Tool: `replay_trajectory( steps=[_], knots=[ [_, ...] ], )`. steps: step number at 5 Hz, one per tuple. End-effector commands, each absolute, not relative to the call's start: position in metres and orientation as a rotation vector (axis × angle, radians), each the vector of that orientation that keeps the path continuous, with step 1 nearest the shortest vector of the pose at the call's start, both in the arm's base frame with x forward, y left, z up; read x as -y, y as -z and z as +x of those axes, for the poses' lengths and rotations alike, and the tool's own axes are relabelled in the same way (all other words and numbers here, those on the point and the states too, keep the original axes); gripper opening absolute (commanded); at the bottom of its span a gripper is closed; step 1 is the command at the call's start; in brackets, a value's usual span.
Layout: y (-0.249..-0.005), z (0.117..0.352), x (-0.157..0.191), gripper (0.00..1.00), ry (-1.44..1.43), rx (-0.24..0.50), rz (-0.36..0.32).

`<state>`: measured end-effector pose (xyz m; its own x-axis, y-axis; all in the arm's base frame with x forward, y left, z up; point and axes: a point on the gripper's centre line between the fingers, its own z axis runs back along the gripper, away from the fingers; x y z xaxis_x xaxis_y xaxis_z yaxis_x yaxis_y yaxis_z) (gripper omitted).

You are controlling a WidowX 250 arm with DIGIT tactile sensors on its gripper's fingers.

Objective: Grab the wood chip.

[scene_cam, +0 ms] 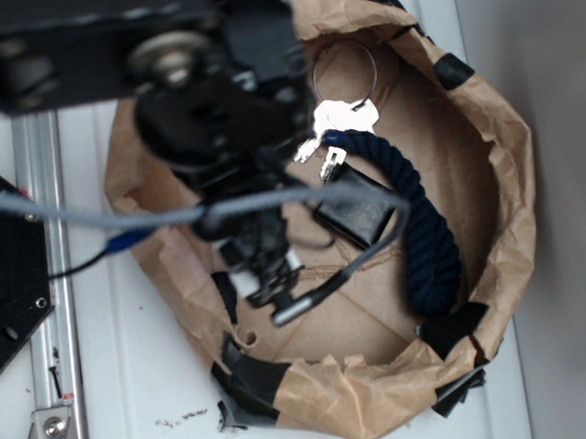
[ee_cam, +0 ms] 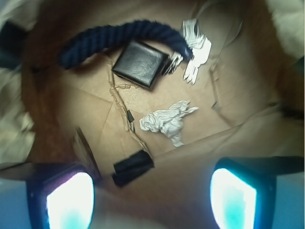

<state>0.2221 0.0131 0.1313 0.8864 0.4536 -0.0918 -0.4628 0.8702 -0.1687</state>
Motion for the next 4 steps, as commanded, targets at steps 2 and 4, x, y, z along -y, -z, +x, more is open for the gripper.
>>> replay_trajectory(
  steps=[2, 4],
  knots=[
    [-0.142, 0.228, -0.022, 1.00, -0.505, 0.008, -0.201],
    [-0.082, 0.249, 0.012, 1.00, -0.475, -0.188, -0.191]
  ],
)
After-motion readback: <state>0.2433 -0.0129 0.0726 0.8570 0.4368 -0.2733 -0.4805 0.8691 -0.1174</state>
